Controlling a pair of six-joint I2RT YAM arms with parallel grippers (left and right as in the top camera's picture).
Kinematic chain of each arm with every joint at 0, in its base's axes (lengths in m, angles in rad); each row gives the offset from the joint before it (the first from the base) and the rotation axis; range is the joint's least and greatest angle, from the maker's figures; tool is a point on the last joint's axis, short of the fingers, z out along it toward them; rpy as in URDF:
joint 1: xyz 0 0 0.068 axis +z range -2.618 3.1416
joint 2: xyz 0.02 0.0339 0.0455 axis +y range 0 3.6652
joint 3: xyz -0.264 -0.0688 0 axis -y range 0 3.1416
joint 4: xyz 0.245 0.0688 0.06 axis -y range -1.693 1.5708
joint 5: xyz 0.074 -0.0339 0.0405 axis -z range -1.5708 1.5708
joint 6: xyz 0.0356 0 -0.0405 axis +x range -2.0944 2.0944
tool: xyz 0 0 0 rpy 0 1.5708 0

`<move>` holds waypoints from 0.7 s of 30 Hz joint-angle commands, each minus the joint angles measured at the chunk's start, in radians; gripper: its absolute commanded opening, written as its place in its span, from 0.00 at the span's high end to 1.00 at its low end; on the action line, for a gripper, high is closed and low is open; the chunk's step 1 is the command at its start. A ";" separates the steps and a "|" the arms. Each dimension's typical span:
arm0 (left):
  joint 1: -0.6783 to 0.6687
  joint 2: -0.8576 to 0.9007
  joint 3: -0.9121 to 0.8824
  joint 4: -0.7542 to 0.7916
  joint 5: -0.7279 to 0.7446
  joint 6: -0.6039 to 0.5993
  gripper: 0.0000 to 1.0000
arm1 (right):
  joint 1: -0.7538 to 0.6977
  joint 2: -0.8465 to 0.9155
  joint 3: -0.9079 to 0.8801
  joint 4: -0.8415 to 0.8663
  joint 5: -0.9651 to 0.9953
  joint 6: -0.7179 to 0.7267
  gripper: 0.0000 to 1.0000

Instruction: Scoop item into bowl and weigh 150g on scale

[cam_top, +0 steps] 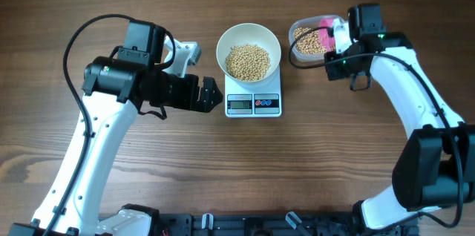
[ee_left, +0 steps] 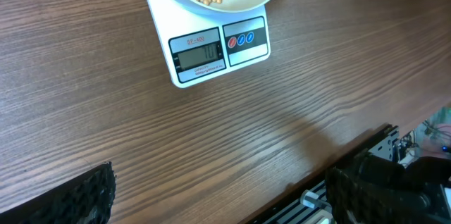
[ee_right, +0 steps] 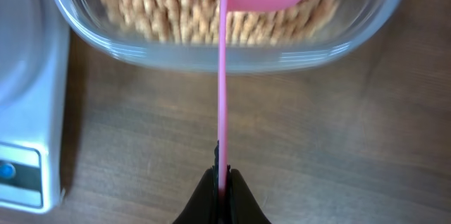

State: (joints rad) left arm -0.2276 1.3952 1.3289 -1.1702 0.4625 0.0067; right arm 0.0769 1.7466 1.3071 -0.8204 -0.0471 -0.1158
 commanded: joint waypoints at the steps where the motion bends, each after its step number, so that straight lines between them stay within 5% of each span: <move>1: -0.004 0.008 0.000 0.003 0.016 0.016 0.00 | -0.004 0.010 0.091 -0.038 0.024 0.017 0.96; 21: -0.004 0.008 0.000 0.003 0.016 0.016 0.00 | -0.004 0.011 0.178 -0.143 -0.112 0.079 0.96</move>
State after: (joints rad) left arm -0.2276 1.3952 1.3289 -1.1702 0.4625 0.0067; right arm 0.0757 1.7496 1.4078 -0.9440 -0.0826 -0.0708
